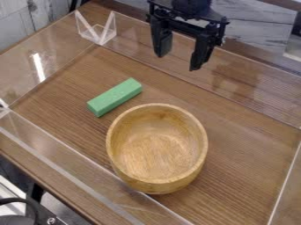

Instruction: Put the green block in the brown bowl

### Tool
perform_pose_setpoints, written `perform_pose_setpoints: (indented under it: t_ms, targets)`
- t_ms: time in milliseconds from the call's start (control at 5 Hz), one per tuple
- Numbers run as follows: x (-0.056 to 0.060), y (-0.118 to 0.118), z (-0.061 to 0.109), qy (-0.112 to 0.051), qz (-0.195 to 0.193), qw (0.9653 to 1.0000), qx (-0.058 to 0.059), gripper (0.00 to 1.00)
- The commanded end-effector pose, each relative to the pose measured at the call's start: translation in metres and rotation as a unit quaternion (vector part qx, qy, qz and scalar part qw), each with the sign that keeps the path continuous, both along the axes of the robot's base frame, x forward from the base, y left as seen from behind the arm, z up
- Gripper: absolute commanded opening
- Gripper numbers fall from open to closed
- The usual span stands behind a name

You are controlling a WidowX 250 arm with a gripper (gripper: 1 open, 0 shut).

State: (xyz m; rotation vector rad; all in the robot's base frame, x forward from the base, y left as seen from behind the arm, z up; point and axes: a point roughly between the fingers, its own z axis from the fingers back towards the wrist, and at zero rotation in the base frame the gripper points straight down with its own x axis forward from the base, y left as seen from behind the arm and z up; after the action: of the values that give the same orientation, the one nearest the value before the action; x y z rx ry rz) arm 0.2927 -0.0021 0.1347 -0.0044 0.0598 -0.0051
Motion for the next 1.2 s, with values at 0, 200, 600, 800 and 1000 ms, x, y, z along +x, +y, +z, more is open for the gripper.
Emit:
perform_pose_setpoints:
  t_ms: [0, 200, 600, 800, 1000]
  targets:
    - [-0.003, 0.003, -0.006, 0.009, -0.009, 0.9999, 0.000, 1.00]
    - [-0.013, 0.017, -0.009, 0.008, -0.039, 0.9992, 0.000, 1.00]
    - [-0.030, 0.054, -0.005, -0.009, -0.108, 0.9941, 0.003, 1.00]
    - [-0.038, 0.070, -0.005, -0.019, -0.140, 0.9899, 0.007, 1.00]
    - [-0.041, 0.076, -0.010, -0.019, -0.144, 0.9894, 0.004, 1.00]
